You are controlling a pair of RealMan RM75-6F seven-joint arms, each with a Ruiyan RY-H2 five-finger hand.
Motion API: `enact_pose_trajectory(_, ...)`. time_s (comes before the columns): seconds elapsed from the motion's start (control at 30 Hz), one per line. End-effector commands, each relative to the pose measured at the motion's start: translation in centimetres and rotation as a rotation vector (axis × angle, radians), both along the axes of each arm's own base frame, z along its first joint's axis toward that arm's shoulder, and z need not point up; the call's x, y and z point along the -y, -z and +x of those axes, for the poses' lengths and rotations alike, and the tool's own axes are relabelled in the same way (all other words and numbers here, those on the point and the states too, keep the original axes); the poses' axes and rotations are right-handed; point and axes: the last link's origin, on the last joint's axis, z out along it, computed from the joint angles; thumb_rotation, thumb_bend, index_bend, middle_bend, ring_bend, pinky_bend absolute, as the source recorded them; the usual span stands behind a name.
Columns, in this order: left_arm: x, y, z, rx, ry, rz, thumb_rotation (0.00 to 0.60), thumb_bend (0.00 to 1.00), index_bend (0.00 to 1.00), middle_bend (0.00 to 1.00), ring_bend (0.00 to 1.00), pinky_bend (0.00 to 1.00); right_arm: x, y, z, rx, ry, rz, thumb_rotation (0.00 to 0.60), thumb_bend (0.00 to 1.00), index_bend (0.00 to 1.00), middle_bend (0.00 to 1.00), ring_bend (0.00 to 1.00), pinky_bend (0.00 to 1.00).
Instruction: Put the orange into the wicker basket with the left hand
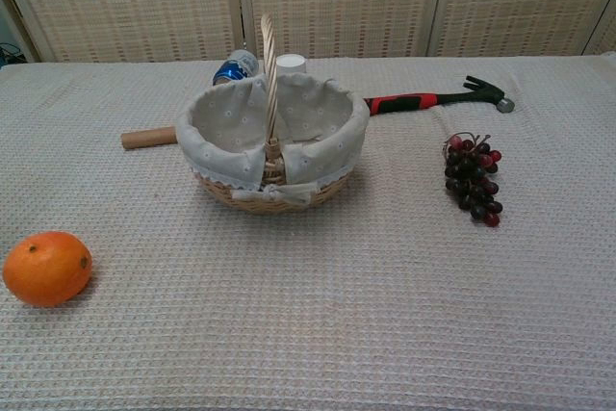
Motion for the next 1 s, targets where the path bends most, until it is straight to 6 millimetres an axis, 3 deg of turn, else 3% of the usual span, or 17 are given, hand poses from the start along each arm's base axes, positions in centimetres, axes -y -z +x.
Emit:
enact_pose_trajectory(0.03, 0.0, 0.0, 0.0, 0.003, -0.001, -0.001, 0.6, 0.31, 0.0, 0.0, 0.0, 0.19, 0.0, 0.1, 0.0, -0.005, 0.002, 0.008, 0.6, 0.19, 0.0, 0.0, 0.0, 0.21)
enact_pose_trajectory(0.43, 0.0, 0.6, 0.7, 0.031, 0.004, -0.039, 0.6, 0.31, 0.0, 0.0, 0.0, 0.19, 0.3, 0.6, 0.1, -0.019, 0.008, 0.026, 0.6, 0.19, 0.0, 0.0, 0.0, 0.21)
enact_pose_trajectory(0.77, -0.2, 3.5, 4.2, 0.092, 0.048, -0.135, 0.6, 0.31, 0.0, 0.0, 0.0, 0.2, 0.3, 0.9, 0.2, -0.023, 0.008, 0.05, 0.6, 0.19, 0.0, 0.0, 0.0, 0.22)
enact_pose_trajectory(1.0, -0.6, 6.2, 4.9, 0.115, 0.041, -0.169, 0.6, 0.31, 0.0, 0.0, 0.0, 0.19, 0.4, 0.5, 0.2, -0.01, 0.013, 0.056, 0.6, 0.19, 0.0, 0.0, 0.0, 0.22)
